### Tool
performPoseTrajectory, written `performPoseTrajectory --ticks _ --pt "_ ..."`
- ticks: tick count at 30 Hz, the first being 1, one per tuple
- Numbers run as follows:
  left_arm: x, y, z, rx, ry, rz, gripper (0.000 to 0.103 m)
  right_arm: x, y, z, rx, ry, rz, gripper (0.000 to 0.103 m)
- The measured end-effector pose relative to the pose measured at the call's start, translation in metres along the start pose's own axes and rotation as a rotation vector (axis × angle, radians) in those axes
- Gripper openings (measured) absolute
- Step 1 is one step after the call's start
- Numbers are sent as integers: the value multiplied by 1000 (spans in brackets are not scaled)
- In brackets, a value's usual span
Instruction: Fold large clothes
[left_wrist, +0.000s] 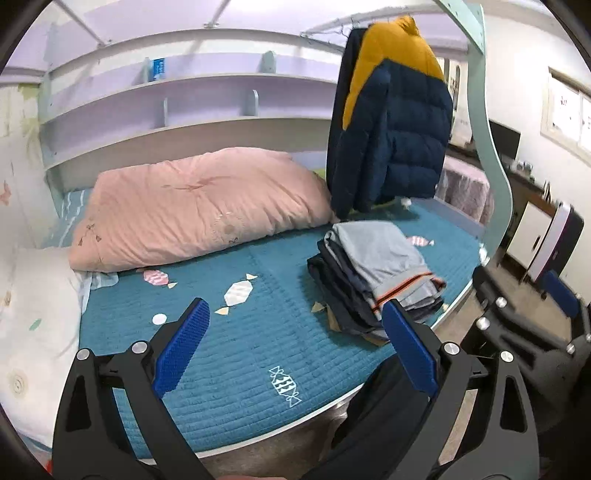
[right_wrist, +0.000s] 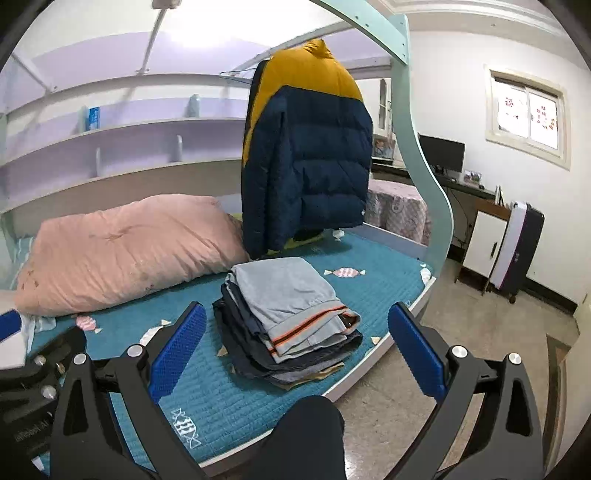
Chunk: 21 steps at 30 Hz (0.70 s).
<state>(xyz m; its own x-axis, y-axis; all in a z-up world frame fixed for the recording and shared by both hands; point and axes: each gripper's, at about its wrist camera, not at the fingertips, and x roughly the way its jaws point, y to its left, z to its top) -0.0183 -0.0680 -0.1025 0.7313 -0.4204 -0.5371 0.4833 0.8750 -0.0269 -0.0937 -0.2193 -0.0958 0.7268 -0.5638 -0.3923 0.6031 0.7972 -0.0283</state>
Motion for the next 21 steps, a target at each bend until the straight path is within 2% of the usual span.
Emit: performPoseTrajectory --ticks 5,21 --pt "-14 3 2 -11 -5 48 96 -11 2 2 -13 -11 46 95" --pt "-31 1 9 -25 -30 43 96 -27 3 5 -7 -36 38 95"
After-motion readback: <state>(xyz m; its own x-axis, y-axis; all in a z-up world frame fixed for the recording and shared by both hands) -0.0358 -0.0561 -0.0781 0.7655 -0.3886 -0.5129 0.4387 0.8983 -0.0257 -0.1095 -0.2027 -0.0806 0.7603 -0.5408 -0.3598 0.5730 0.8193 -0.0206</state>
